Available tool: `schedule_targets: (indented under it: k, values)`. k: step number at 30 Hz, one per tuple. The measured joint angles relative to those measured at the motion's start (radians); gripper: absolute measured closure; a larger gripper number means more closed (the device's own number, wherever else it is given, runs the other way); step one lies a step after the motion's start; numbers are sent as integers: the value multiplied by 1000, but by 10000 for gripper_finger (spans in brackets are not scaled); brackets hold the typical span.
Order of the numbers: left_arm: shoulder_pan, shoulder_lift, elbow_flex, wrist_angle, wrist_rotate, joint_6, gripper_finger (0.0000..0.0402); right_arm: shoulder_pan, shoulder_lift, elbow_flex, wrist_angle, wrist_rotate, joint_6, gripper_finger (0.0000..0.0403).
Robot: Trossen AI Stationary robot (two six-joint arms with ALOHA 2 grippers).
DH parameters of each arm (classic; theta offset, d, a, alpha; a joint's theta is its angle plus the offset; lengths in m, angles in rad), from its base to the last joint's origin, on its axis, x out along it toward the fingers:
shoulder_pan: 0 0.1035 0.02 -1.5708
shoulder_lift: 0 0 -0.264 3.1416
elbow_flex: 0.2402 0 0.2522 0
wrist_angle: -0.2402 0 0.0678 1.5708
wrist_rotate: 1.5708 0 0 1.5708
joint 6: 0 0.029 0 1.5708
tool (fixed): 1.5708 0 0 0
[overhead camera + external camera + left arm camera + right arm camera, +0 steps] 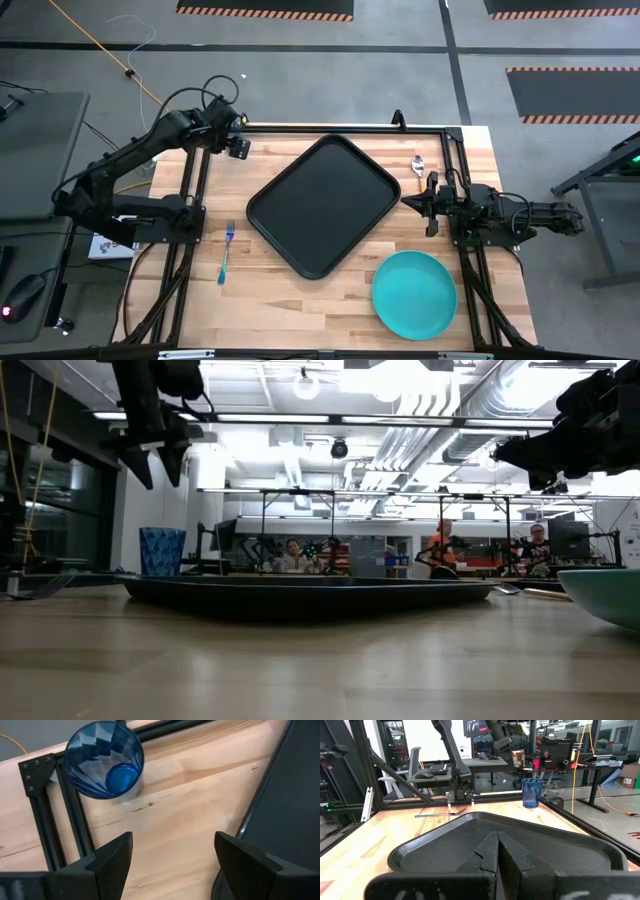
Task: Pick and place plate/cup/fork/spoon on tray
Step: Put the blue cup on the black tray
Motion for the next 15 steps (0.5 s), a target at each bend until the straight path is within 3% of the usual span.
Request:
schedule_targets:
  k: [15]
  values:
    - [142,71,0,0,80,176,133,0,0,0,0,0,0,402]
